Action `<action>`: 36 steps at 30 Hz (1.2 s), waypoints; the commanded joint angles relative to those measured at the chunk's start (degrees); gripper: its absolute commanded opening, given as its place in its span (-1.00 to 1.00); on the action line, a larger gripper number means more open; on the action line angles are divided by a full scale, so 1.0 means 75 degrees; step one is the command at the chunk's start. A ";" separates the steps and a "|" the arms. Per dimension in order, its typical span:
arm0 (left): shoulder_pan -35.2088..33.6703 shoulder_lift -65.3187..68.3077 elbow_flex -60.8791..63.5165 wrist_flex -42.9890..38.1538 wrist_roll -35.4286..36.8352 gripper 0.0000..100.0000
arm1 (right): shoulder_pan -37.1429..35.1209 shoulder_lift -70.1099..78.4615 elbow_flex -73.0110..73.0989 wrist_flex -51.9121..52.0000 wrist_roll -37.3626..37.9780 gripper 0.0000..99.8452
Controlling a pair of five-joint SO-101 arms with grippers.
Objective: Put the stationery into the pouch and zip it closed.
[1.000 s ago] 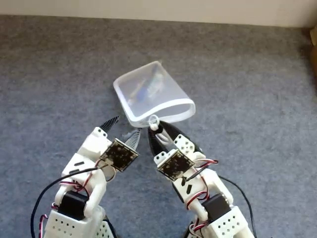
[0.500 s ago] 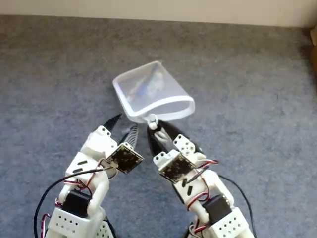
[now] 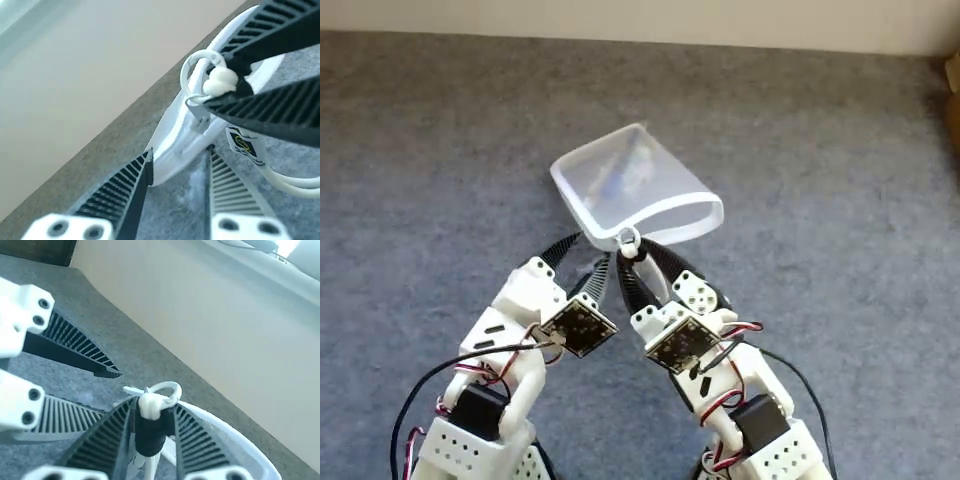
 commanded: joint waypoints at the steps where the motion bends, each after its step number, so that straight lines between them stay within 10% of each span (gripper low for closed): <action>1: 0.0123 0.0006 0.0182 -0.0059 -0.0012 -0.62 | -0.0053 -0.0275 0.0088 -0.0217 0.0094 -0.99; 36: 0.0088 -0.0006 0.0182 -0.0082 0.0457 -0.54 | -0.1272 -0.0287 -0.2268 0.2561 -0.0516 -0.99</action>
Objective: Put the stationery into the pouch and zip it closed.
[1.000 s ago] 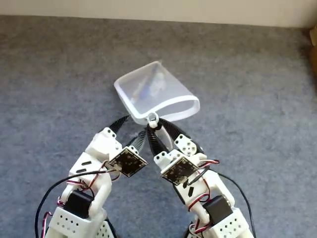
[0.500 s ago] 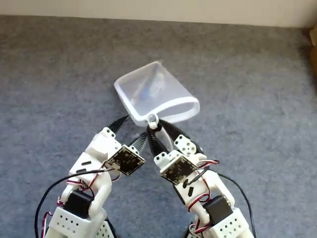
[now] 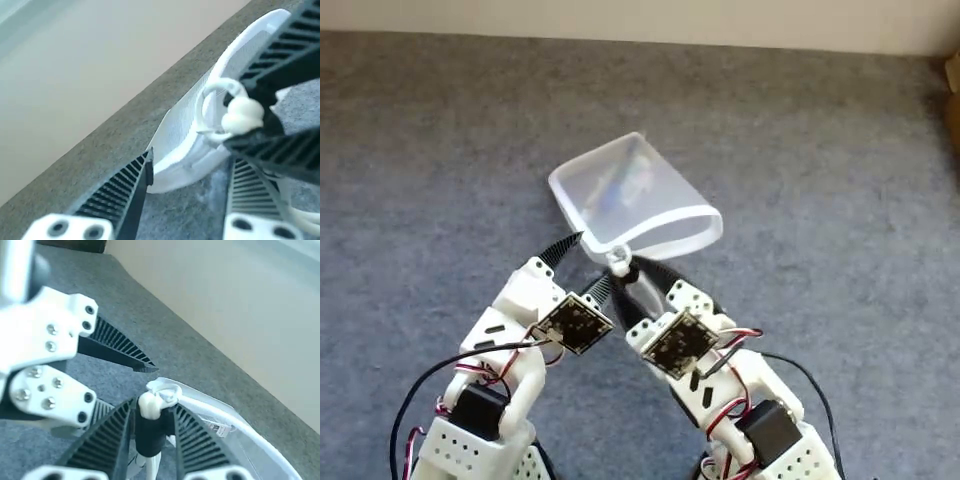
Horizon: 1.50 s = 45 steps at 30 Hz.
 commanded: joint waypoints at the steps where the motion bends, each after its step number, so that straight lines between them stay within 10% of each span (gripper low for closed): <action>1: 0.0100 -0.0006 0.0182 -0.0082 0.0082 -0.54 | -0.0451 -0.0252 -0.0873 0.0334 -0.0070 -0.99; 16: 0.0369 -0.0006 0.0182 -0.0047 0.0082 -0.55 | -0.0451 -0.0252 -0.0967 0.0440 -0.0059 -0.99; 31: 0.0287 -0.0006 0.0182 -0.0047 0.0070 -0.99 | 0.0908 -0.0252 -0.0897 0.0381 -0.0070 -0.99; 45: -0.0580 -0.0006 0.0053 0.0574 0.0105 -0.99 | 0.2889 -0.0240 0.0768 -0.3100 -0.0105 -0.99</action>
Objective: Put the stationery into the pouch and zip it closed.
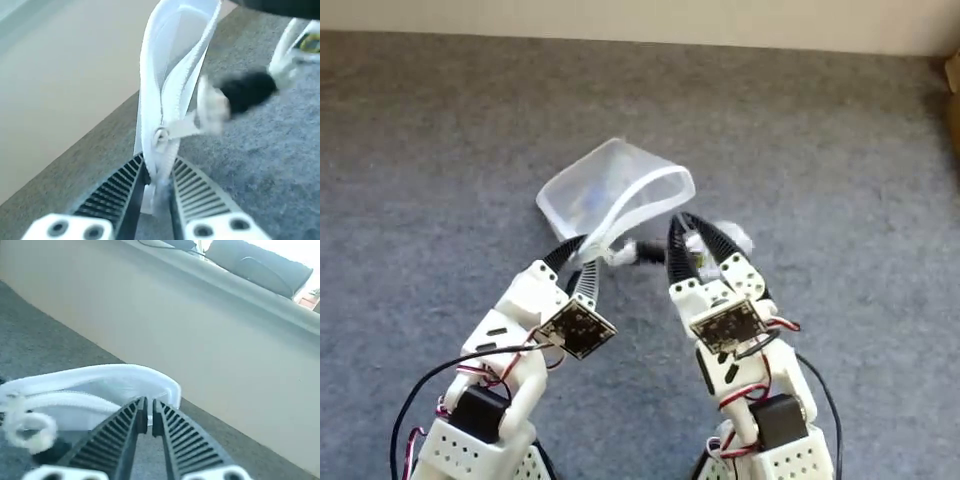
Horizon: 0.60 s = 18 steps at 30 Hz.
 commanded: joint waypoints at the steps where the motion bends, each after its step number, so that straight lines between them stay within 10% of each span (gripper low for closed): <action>1: -0.0381 0.0041 0.0053 0.0188 0.0105 -0.99 | 0.0287 -0.0158 0.0123 -0.0838 -0.0047 -0.99; 10: -0.0463 0.0041 0.0053 0.0188 0.0105 -0.99 | 0.0029 -0.0158 0.0205 -0.0686 -0.0047 -0.99; 18: -0.0475 0.0041 0.0053 0.0188 0.0105 -0.99 | -0.1190 -0.0158 -0.0709 0.2233 -0.0059 -0.98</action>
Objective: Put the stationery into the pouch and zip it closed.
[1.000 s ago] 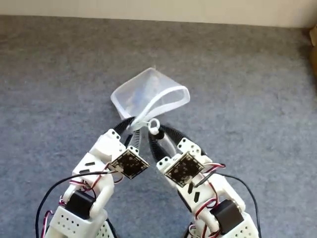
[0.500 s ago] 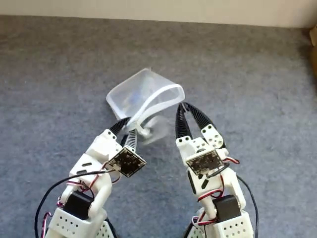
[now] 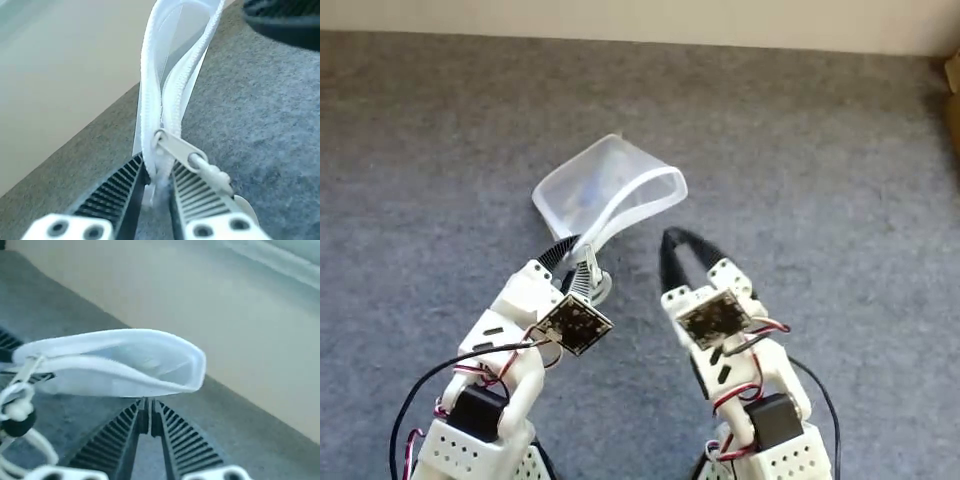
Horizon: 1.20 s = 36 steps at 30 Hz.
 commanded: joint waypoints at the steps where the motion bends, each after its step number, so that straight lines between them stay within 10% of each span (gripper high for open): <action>1: -0.0264 0.0064 0.0053 0.0059 0.0117 -0.99 | -0.0862 -0.0158 -0.0932 0.1424 -0.0059 -0.98; 12: -0.0604 0.0064 0.0053 0.0059 0.0410 -0.99 | -0.3311 -0.0158 -0.1248 0.2807 -0.0867 -0.61; 22: -0.0709 0.0064 -0.0100 0.0082 0.0621 -0.99 | -0.3370 -0.0158 0.0885 -0.0440 -0.1453 -0.60; 36: -0.0686 0.0064 -0.0100 0.0059 0.0621 -0.99 | -0.3335 -0.0147 0.1248 -0.1026 -0.1430 -0.64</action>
